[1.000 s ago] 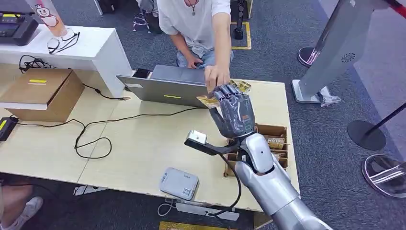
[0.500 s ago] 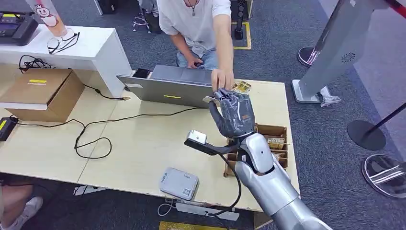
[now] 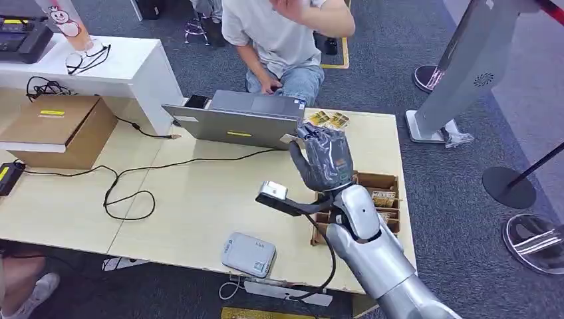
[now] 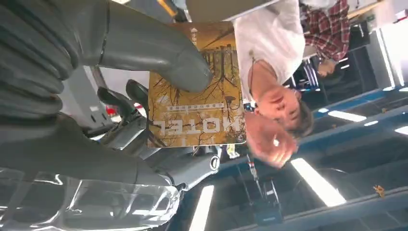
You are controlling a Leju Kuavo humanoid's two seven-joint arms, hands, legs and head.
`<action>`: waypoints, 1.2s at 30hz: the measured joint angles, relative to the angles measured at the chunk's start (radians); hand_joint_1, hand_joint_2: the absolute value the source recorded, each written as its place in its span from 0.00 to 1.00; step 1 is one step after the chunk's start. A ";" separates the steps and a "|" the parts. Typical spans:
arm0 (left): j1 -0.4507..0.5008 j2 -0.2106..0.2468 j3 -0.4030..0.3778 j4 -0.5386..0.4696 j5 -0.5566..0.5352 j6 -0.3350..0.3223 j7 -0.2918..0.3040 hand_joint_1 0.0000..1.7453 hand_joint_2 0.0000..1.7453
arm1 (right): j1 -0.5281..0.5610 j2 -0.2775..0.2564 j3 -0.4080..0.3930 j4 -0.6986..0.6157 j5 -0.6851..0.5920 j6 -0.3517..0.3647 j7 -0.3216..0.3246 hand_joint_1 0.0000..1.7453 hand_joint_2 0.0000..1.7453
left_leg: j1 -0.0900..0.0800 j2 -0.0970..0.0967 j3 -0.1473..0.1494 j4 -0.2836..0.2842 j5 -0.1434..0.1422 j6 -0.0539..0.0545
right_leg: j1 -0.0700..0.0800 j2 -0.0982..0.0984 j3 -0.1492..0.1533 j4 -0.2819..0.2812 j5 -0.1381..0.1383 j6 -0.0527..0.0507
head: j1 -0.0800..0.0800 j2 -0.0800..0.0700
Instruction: Pass the card to the sensor for recognition and then transmit it.
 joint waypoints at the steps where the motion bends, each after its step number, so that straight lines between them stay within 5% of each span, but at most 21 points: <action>1: 0.000 0.000 0.001 0.000 -0.002 -0.001 0.000 0.00 0.00 | 0.000 0.000 0.000 -0.001 -0.012 0.005 -0.006 1.00 1.00 | 0.000 0.000 0.000 0.000 0.000 0.000 | 0.000 0.000 0.000 0.000 0.000 0.000 | 0.000 0.000; 7: 0.000 0.000 0.011 0.000 -0.006 -0.008 0.000 0.00 0.00 | 0.011 0.002 0.000 -0.025 -0.134 0.083 -0.049 1.00 1.00 | 0.000 0.000 0.000 0.000 0.000 0.000 | 0.000 0.000 0.000 0.000 0.000 0.000 | 0.000 0.000; 12: 0.000 0.001 0.023 0.000 -0.012 -0.015 -0.003 0.00 0.00 | 0.040 0.002 0.008 -0.086 -0.293 0.219 -0.079 1.00 1.00 | 0.000 0.000 0.000 0.000 0.000 0.000 | 0.000 0.000 0.000 0.000 0.000 0.000 | 0.000 0.000; 24: 0.000 0.002 0.026 0.000 -0.014 -0.016 -0.003 0.00 0.00 | 0.057 0.002 0.019 -0.142 -0.321 0.246 -0.082 1.00 1.00 | 0.000 0.000 0.000 0.000 0.000 0.000 | 0.000 0.000 0.000 0.000 0.000 0.000 | 0.000 0.000; 36: 0.006 0.006 0.048 0.000 -0.030 -0.022 -0.024 0.00 0.00 | 0.104 -0.003 0.046 -0.209 -0.732 0.603 -0.117 1.00 1.00 | 0.000 0.000 0.000 0.000 0.000 0.000 | 0.000 0.000 -0.001 0.000 0.000 0.000 | 0.000 0.000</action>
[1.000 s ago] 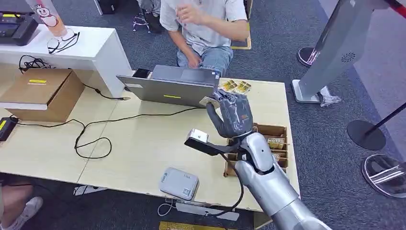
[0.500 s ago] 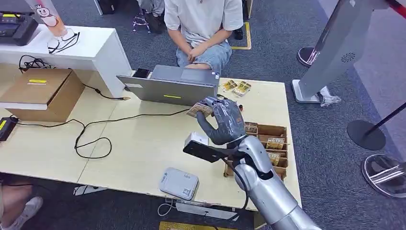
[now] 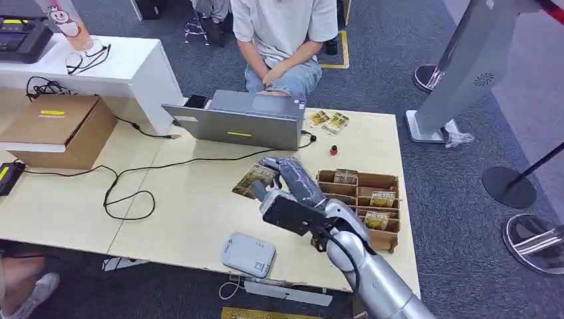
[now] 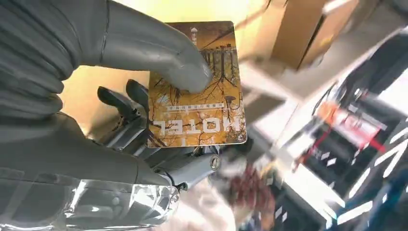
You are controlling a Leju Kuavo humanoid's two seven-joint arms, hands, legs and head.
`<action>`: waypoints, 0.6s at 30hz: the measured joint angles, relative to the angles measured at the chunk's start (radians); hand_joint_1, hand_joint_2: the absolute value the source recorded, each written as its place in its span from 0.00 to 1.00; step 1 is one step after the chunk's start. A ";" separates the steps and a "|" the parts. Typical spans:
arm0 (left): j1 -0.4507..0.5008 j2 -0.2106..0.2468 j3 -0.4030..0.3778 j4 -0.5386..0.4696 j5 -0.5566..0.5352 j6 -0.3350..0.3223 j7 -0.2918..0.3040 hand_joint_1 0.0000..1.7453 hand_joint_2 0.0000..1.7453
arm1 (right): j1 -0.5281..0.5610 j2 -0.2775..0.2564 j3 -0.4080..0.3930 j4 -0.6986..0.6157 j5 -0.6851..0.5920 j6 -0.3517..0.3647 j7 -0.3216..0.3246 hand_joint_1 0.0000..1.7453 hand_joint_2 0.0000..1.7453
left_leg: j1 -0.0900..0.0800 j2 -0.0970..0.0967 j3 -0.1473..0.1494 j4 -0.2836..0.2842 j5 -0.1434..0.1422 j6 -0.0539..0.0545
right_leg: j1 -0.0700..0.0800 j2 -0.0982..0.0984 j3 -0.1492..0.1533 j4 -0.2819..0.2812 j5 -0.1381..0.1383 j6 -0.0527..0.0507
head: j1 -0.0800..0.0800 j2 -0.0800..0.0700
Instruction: Pass the card to the sensor for recognition and then transmit it.
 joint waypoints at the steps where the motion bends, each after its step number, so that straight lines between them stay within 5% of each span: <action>1: 0.000 0.000 0.000 0.000 -0.002 -0.001 0.000 0.00 0.00 | 0.003 -0.002 0.003 -0.001 -0.024 0.023 0.000 1.00 1.00 | 0.000 0.000 0.000 0.000 0.000 0.000 | 0.000 0.000 0.000 0.000 0.000 0.000 | 0.000 0.000; 10: -0.001 0.005 0.000 0.001 -0.012 -0.003 -0.013 0.00 0.00 | 0.025 -0.026 0.033 0.008 -0.183 0.170 -0.006 1.00 1.00 | 0.000 0.000 0.000 0.000 0.000 0.000 | 0.000 0.000 0.000 0.000 0.000 0.000 | 0.000 0.000; 18: -0.002 0.005 0.000 0.002 -0.018 0.004 -0.016 0.00 0.00 | 0.045 -0.035 0.065 0.017 -0.233 0.195 -0.009 1.00 1.00 | 0.000 0.000 0.000 0.000 0.000 0.000 | 0.000 0.000 0.000 0.000 0.000 0.000 | 0.000 0.000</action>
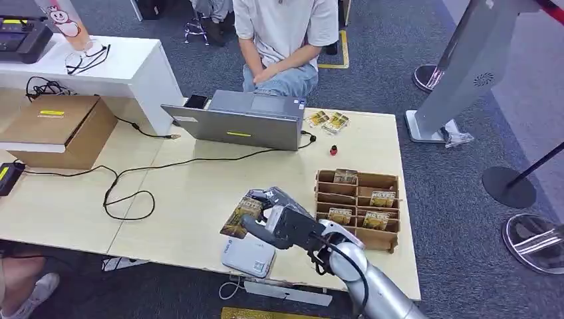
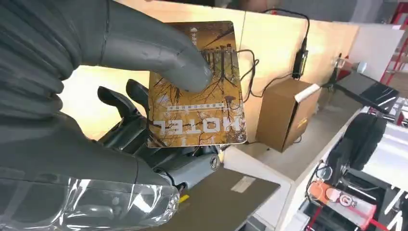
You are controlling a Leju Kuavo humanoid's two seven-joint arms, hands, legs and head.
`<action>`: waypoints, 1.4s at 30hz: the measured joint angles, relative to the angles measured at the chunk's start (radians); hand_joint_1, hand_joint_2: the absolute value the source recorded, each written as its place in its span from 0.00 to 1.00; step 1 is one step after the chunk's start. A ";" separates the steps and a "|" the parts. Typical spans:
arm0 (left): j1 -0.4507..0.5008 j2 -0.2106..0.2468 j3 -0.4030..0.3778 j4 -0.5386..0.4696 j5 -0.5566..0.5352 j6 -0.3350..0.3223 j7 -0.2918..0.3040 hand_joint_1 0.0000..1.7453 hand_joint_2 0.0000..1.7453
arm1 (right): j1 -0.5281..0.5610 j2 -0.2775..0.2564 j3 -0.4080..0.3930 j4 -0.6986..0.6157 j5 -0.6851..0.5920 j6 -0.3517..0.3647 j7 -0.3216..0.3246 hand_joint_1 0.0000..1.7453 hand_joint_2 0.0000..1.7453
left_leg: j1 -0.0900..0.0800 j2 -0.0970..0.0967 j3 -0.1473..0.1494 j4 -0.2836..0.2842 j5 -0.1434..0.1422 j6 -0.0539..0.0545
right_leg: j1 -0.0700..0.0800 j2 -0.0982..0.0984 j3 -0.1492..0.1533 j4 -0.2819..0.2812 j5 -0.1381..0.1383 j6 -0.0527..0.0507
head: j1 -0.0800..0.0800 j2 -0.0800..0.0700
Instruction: Pass the card to the sensor for recognition and then transmit it.
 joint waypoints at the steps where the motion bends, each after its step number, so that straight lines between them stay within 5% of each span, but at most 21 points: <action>1: 0.000 0.000 0.000 0.000 0.002 0.000 0.000 0.00 0.00 | 0.002 -0.001 0.003 0.000 0.000 0.001 0.000 1.00 1.00 | 0.000 0.000 0.000 0.000 0.000 0.000 | 0.000 0.000 0.000 0.000 0.000 0.000 | 0.000 0.000; 42: -0.007 -0.001 0.000 0.019 0.011 0.000 0.016 0.00 0.00 | 0.053 -0.011 0.056 0.117 0.020 -0.056 0.030 1.00 1.00 | 0.000 0.000 0.000 0.000 0.000 0.000 | 0.000 0.000 0.000 0.000 0.000 0.000 | 0.000 0.000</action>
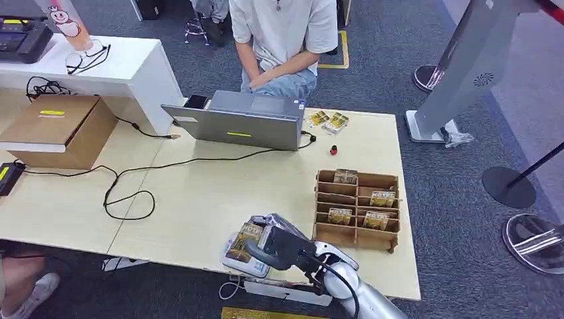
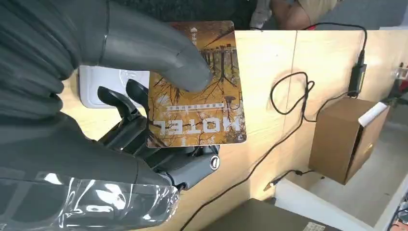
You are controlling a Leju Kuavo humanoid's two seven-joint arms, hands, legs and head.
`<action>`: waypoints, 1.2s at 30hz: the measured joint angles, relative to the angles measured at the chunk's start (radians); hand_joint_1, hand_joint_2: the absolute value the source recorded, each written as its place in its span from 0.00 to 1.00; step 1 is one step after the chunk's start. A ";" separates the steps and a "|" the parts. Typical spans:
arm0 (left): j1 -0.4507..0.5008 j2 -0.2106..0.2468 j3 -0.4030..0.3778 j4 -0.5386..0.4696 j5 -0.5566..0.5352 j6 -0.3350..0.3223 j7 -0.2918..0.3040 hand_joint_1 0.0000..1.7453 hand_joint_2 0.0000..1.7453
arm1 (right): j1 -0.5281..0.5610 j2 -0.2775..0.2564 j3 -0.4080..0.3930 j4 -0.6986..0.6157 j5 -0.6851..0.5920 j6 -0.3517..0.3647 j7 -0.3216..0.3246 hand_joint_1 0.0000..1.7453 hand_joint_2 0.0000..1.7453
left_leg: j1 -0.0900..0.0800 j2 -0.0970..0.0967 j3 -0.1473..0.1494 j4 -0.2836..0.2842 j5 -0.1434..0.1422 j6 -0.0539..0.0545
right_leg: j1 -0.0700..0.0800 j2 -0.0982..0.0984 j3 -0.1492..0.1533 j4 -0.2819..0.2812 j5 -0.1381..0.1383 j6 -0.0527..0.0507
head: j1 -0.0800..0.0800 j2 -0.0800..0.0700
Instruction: Pass the card to the sensor for recognition and then transmit it.
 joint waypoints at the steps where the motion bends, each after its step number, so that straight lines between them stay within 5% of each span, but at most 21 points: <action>1: -0.001 0.000 0.000 0.000 0.000 0.000 0.001 0.00 0.00 | 0.000 0.000 0.000 0.002 0.006 -0.004 0.002 1.00 1.00 | 0.000 0.000 0.000 0.000 0.000 0.000 | 0.000 0.000 0.000 0.000 0.000 0.000 | 0.000 0.000; 17: -0.015 -0.004 0.000 0.002 0.002 0.003 0.021 0.00 0.00 | 0.001 0.002 0.008 0.030 0.159 -0.107 0.046 1.00 1.00 | 0.000 0.000 0.000 0.000 0.000 0.000 | 0.000 0.000 0.000 0.000 0.000 0.000 | 0.000 0.000; 36: -0.015 -0.006 0.000 0.002 0.014 0.003 0.021 0.00 0.00 | 0.001 0.016 0.029 0.045 0.233 -0.137 0.060 1.00 1.00 | 0.000 0.000 0.000 0.000 0.000 0.000 | 0.000 0.000 0.000 0.000 0.000 0.000 | 0.000 0.000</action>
